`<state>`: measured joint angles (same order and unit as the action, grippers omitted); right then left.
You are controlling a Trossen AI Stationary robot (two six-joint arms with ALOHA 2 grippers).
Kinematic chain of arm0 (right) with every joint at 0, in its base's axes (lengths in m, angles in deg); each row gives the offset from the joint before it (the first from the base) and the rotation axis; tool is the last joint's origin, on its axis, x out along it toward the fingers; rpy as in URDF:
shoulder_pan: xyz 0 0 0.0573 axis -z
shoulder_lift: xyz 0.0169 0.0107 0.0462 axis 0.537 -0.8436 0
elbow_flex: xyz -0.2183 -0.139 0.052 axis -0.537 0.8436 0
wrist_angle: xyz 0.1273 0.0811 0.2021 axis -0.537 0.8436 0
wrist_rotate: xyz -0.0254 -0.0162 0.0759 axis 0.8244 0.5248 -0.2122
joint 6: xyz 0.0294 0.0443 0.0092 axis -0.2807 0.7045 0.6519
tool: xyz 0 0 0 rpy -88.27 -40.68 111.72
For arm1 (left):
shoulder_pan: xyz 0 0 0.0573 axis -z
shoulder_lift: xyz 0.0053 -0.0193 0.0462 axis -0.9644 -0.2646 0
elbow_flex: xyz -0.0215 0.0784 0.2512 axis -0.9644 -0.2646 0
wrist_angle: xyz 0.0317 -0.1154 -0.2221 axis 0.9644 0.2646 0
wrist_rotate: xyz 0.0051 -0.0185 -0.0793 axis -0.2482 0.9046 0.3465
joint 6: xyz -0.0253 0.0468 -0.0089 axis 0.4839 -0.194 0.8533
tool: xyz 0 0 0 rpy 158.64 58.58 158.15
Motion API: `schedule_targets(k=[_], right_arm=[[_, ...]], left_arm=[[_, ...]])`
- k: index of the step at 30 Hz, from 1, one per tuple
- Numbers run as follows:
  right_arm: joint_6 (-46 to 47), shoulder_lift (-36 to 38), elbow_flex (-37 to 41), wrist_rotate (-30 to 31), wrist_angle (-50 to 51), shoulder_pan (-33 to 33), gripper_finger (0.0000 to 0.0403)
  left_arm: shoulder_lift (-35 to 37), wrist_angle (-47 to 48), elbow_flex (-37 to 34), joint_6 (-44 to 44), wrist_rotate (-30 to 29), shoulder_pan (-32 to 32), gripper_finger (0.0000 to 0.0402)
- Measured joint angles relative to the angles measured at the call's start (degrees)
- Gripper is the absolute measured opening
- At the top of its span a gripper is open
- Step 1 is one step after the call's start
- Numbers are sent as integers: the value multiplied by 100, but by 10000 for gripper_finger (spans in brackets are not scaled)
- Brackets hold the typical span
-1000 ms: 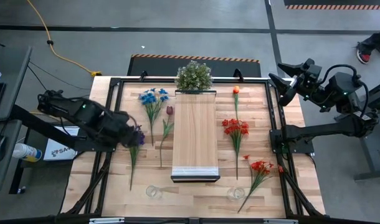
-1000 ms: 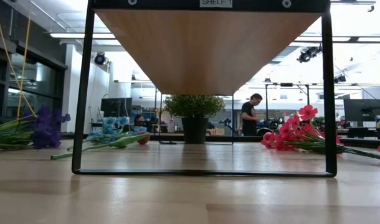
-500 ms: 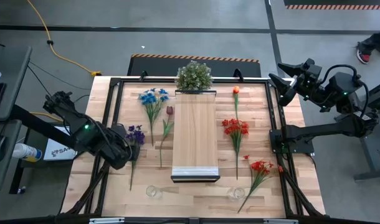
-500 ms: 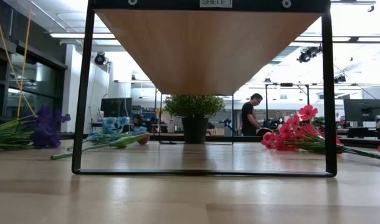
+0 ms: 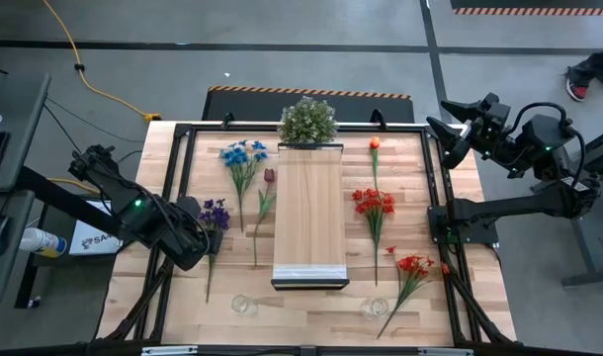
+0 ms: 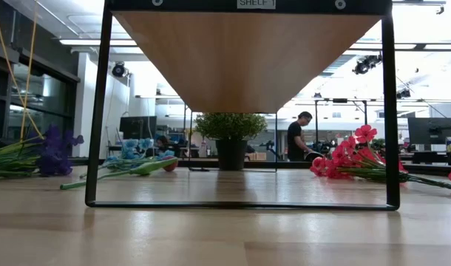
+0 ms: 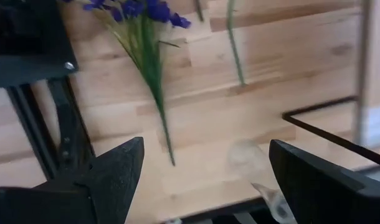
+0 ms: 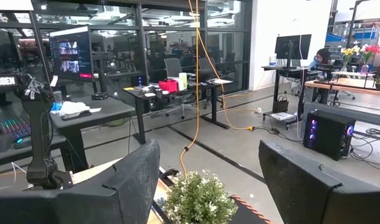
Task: Pick and place flowers into a vace then onto a shelf
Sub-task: Put the purple flowers into the left transparent vase
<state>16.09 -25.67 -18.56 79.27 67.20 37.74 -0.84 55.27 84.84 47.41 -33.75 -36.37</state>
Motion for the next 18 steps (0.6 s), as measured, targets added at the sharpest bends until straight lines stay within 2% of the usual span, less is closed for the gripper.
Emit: schedule_targets(k=[8,18], right_arm=[[8,0,0,-2,-2,-1,262],[10,0,0,-3,-2,-1,262]], left_arm=[[4,-55,-857,79,253,0,378],[9,-828,-1722,273,382,0,378]])
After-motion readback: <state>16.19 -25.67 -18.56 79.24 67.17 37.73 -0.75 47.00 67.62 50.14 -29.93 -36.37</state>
